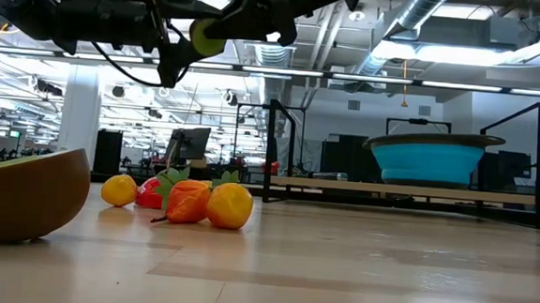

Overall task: Pick & Place Fruit
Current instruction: Put the half brown kiwi into the blue colander

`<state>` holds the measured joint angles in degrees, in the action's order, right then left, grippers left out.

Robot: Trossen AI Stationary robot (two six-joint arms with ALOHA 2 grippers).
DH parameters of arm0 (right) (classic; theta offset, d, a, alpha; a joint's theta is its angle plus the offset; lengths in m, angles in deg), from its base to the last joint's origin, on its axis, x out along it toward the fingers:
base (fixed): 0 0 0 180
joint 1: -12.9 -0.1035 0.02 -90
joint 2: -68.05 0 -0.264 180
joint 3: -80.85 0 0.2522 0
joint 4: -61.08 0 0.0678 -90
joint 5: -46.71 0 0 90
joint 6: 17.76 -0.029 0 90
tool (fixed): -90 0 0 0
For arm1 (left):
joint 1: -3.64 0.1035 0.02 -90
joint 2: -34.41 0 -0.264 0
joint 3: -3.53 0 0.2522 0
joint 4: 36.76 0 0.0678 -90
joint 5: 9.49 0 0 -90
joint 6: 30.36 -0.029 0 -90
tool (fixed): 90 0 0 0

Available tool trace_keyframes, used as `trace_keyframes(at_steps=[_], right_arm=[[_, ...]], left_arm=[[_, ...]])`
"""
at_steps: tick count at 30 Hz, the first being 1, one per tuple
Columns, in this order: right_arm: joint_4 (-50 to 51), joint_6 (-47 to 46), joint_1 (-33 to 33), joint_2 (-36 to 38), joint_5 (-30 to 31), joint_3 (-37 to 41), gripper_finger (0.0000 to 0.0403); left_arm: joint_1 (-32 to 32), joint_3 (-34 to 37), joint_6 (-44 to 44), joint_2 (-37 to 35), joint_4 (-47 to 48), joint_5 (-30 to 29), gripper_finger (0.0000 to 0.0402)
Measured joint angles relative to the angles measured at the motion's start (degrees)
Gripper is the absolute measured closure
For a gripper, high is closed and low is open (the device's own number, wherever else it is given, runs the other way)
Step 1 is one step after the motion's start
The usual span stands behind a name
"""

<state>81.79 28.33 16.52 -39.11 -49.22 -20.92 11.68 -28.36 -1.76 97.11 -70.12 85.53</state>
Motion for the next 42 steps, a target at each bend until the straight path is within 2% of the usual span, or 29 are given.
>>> trace_keyframes(at_steps=[4,14,17,20,25,32,37,42], right_arm=[[-0.01,-0.20,0.03,0.02,0.00,0.02,0.0282],[-0.54,-1.07,0.06,0.02,0.20,0.02,0.0291],[0.83,-1.13,0.10,0.02,0.46,0.02,0.0291],[3.69,-1.18,0.08,0.02,3.19,0.02,0.0291],[11.03,-3.39,0.06,1.59,8.80,-0.02,0.0291],[28.69,-11.51,1.84,7.71,17.56,-0.02,0.0291],[43.54,-20.96,5.90,11.52,23.62,0.00,0.0291],[54.52,-31.21,11.94,12.60,24.37,0.00,0.0291]], left_arm=[[0.02,0.00,0.46,-0.02,-0.02,0.61,0.0167],[0.78,-0.04,1.18,0.04,-0.40,-0.17,0.0123],[2.05,-0.04,-1.76,-0.12,-0.63,-1.03,0.0115],[3.73,-0.04,-3.15,-1.07,-1.02,-1.16,0.0108],[5.90,-0.04,-3.26,-4.60,-0.93,-1.16,0.0103],[6.48,-0.09,-3.27,-8.35,-1.00,-1.14,0.0105],[6.47,-0.04,-3.26,-8.77,-0.78,-0.64,0.0105],[6.47,-0.04,-3.26,-8.33,-0.66,-0.53,0.0105]])
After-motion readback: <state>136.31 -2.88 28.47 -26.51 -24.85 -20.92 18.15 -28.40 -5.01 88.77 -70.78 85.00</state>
